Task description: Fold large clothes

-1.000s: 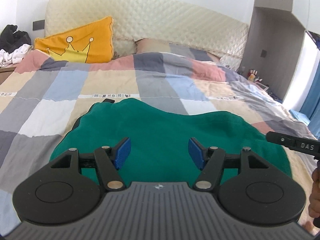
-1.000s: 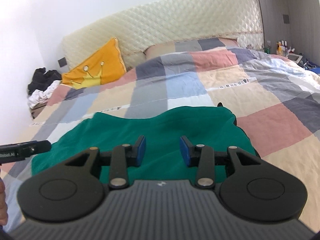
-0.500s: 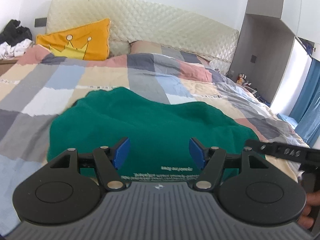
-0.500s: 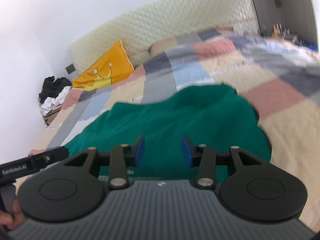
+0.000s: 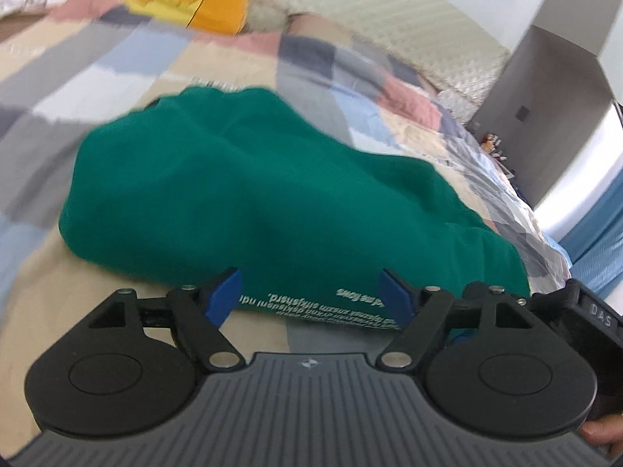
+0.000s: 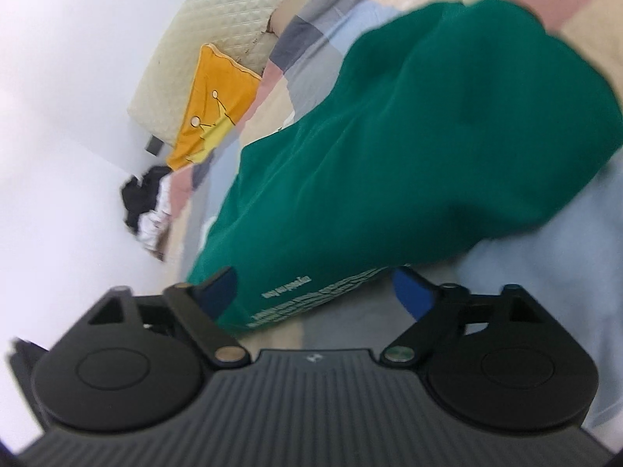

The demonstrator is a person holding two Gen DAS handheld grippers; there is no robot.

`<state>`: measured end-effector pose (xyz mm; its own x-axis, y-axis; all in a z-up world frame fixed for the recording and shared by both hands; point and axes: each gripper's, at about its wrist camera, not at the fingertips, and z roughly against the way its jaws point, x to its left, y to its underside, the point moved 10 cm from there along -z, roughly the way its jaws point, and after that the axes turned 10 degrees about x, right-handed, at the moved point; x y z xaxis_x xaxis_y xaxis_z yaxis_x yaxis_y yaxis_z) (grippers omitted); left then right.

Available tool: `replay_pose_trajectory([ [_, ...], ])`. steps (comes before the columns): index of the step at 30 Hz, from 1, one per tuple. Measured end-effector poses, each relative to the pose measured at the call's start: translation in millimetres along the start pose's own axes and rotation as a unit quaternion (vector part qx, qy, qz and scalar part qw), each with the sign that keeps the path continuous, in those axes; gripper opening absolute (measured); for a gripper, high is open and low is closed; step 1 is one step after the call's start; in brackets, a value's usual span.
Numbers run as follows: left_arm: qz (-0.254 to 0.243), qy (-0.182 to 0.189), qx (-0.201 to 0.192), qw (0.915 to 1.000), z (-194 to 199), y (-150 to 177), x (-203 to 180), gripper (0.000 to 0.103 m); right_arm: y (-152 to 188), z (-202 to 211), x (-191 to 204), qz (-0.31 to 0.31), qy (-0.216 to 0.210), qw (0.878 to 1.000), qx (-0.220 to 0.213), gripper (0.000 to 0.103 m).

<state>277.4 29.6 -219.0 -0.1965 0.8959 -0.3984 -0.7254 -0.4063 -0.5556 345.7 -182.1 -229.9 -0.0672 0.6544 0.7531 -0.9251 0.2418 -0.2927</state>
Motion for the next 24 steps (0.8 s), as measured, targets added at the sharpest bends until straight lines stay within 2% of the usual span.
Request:
replay_pose_trajectory([
  [8, 0.077, 0.024, 0.028, 0.9964, -28.0, -4.3, 24.8, 0.094, -6.1, -37.7, -24.6, -0.11, -0.048, 0.992, 0.025, 0.091],
  [11, 0.111, 0.043, 0.037, 0.9922, -37.3, -5.2, 32.2, 0.095, -10.5, -55.0, -33.5, -0.141, -0.055, 0.988, 0.03, 0.092],
  [14, 0.149, 0.064, 0.04, 0.9859, -43.7, -6.4, 42.2, 0.095, -15.3, -63.2, -37.4, -0.169, -0.084, 0.982, 0.03, 0.093],
  [18, 0.21, 0.098, 0.044, 0.9717, -52.7, -8.0, 55.9, 0.095, -23.7, -58.2, -38.6, -0.193, -0.106, 0.975, 0.013, 0.093],
  [24, 0.305, 0.15, 0.035, 0.9398, -62.3, -11.3, 77.0, 0.095, -34.6, -27.9, -65.7, -0.266, -0.127, 0.954, -0.049, 0.093],
])
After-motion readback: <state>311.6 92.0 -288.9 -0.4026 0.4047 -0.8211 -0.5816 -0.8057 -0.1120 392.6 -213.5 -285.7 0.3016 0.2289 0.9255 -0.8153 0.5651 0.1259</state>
